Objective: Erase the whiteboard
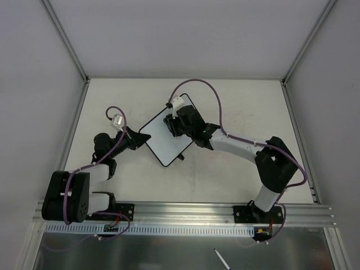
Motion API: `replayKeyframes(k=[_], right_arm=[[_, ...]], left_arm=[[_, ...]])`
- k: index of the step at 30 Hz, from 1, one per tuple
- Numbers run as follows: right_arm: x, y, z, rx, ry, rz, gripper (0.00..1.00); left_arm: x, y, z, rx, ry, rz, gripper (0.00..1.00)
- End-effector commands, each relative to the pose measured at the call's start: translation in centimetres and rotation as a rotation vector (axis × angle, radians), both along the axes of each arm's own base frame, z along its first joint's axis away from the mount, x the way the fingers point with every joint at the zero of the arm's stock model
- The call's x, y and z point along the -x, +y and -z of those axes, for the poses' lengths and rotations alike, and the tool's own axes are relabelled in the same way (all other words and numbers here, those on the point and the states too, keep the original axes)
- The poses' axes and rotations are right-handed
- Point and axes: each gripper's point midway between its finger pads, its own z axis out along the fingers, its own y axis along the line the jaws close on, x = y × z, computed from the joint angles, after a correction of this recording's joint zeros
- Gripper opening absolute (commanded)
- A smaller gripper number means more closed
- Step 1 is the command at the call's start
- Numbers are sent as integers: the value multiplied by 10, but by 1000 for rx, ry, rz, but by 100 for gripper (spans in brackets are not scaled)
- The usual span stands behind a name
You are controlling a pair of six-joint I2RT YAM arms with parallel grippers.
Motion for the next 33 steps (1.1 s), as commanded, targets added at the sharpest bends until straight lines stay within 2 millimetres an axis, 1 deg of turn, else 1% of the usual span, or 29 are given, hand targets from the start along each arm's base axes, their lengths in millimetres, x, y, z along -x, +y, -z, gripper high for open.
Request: replayKeyframes(k=[1, 3, 5, 7, 8, 9, 17, 21, 25, 26, 28, 29, 31, 32, 33], right_arm=[[-16, 17, -30, -59, -81, 49, 0], [-17, 20, -32, -65, -81, 51, 0], [-16, 23, -26, -55, -63, 47, 0], [-19, 25, -27, -56, -58, 50, 0], [-18, 25, -21, -38, -46, 51, 0], [-20, 26, -23, -40, -47, 57, 0], [-22, 31, -4, -31, 10, 57, 0], [-24, 29, 3, -41, 49, 71, 0], [-30, 19, 6, -52, 80, 110, 0], [-35, 12, 7, -57, 90, 126, 0], [-38, 6, 9, -68, 110, 144, 0], [-43, -2, 11, -71, 120, 164, 0], [-47, -12, 17, -73, 140, 185, 0], [-54, -20, 17, -93, 158, 218, 0], [-56, -24, 20, -100, 172, 226, 0]], left_arm=[[-12, 11, 2, -49, -64, -63, 0], [-11, 11, 4, -46, -60, -60, 0], [-11, 11, 5, -42, -58, -59, 0], [-11, 11, 6, -40, -56, -59, 0], [-11, 11, 5, -39, -59, -59, 0], [-10, 10, 6, -38, -58, -58, 0], [-8, 11, 7, -43, -64, -64, 0], [-8, 10, 7, -45, -67, -57, 0], [-7, 10, 8, -49, -67, -55, 0], [-7, 10, 8, -49, -67, -54, 0], [-7, 9, 8, -48, -66, -52, 0], [-7, 9, 8, -48, -67, -51, 0], [-6, 9, 8, -48, -69, -49, 0], [-6, 9, 8, -48, -69, -51, 0], [-6, 9, 7, -48, -72, -51, 0]])
